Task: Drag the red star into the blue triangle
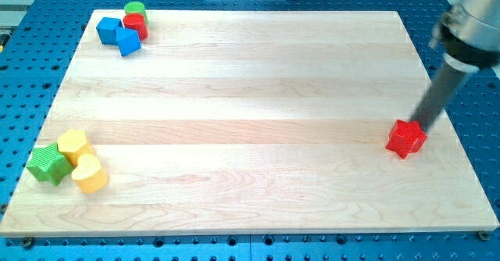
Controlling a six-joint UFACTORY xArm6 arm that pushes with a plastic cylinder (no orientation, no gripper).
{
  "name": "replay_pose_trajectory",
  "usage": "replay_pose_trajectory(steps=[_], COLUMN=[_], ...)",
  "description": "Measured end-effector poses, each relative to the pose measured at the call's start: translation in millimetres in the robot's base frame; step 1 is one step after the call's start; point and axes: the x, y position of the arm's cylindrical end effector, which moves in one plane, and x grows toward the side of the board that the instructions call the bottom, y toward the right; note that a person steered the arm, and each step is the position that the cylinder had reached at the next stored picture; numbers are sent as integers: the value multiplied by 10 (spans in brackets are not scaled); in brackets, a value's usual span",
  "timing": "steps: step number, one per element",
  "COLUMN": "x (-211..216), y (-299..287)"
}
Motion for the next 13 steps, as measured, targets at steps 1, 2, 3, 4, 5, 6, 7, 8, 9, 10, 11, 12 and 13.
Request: replay_pose_trajectory(steps=[1,2,3,4,5,6,7,8,9,10,11,12,13], x=[-18,-36,497,266,-52,-56,295,273,358,666,494,159,371], y=[-829,299,647,-432,-1769,-1091,-1446,-2505,-2646,-2430,-3472,-3913,-3573])
